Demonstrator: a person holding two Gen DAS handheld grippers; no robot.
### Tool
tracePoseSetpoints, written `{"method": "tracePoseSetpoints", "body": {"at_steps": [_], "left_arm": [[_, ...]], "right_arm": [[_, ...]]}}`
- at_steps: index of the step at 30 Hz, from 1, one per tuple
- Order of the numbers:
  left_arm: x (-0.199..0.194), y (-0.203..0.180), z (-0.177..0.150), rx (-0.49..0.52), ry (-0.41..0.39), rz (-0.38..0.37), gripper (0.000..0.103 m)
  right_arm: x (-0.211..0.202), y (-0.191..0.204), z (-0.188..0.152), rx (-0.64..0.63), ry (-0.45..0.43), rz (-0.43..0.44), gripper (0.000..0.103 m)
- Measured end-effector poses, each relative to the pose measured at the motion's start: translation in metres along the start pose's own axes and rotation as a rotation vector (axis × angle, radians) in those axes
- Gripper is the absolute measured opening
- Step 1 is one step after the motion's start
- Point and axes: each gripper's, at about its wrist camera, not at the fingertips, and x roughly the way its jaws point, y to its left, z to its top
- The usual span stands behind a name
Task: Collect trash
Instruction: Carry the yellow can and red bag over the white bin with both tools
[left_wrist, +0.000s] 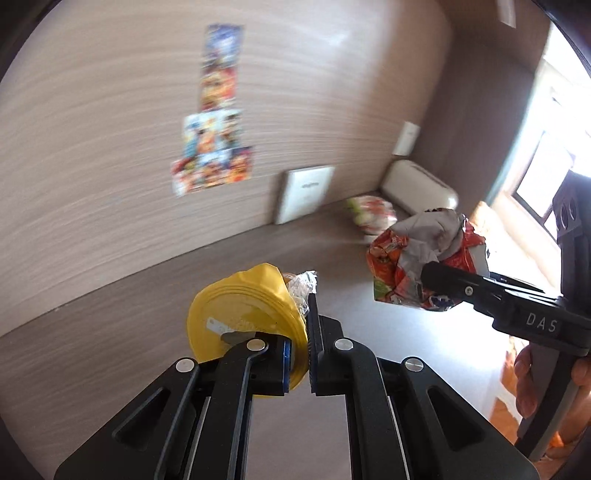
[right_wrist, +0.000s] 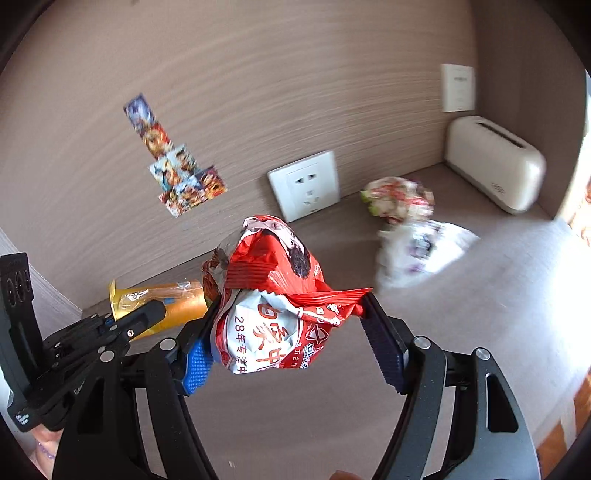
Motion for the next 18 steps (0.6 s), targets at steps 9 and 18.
{"method": "tracePoseSetpoints", "body": {"at_steps": [9, 18], "left_arm": [[0.003, -0.1, -0.016, 0.182, 0.032, -0.17, 0.006], [0.016, -0.214, -0.048, 0.374, 0.118, -0.373, 0.006]], "right_arm": [[-0.081, -0.075, -0.055, 0.118, -0.065, -0.155, 0.073], [-0.151, -0.152, -0.109, 0.301, -0.105, -0.337, 0.073]]}}
